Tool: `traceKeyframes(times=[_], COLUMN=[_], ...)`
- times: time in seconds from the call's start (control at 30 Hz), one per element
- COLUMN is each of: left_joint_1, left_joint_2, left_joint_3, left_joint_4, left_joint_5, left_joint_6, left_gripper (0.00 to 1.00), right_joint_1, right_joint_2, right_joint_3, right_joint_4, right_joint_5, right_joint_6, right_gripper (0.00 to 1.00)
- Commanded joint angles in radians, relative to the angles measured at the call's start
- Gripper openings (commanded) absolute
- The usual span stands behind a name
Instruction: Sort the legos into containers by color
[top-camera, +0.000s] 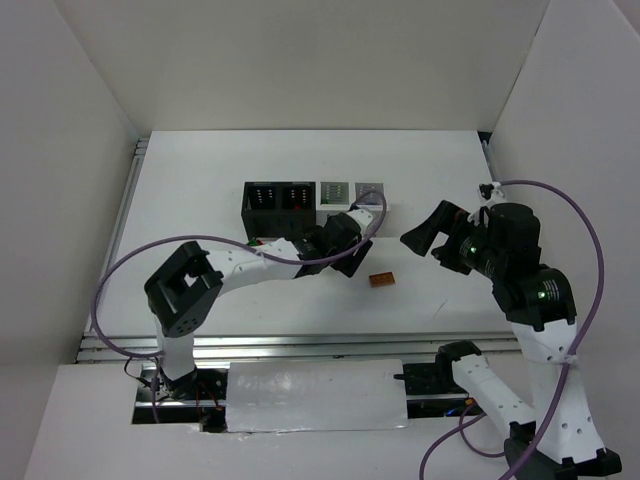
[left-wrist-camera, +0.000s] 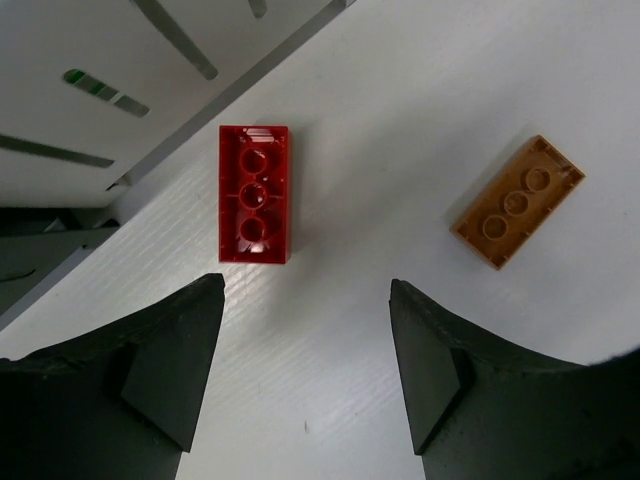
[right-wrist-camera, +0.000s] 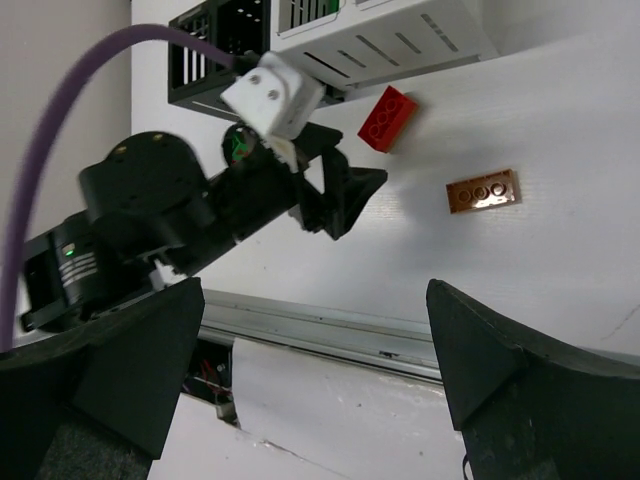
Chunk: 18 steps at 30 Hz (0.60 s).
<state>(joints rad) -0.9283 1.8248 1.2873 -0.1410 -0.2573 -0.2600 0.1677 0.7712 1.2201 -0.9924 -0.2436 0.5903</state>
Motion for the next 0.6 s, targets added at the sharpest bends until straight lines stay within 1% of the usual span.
traceKeyframes(times=[0.0, 0.1, 0.43, 0.57], left_joint_1=[-0.003, 0.002, 0.034, 0.055], left_joint_2=[0.062, 0.099, 0.163, 0.162], left_joint_3=[0.059, 0.064, 0.098, 0.093], left_joint_4=[0.077, 0.086, 0.083, 0.093], left_joint_5=[-0.005, -0.022, -0.062, -0.030], left_joint_6=[0.030, 0.028, 0.033, 0.034], left_gripper=[0.79, 0.76, 0.76, 0.76], right_joint_1=[0.001, 0.001, 0.003, 0.003], right_joint_2=[-0.030, -0.035, -0.029, -0.016], right_joint_3=[-0.001, 0.002, 0.004, 0.002], right_joint_4=[0.000, -0.008, 0.000, 0.009], right_joint_5=[-0.005, 0.000, -0.013, -0.020], right_joint_6=[0.008, 0.008, 0.002, 0.000], right_gripper=[1.00, 1.00, 1.00, 1.00])
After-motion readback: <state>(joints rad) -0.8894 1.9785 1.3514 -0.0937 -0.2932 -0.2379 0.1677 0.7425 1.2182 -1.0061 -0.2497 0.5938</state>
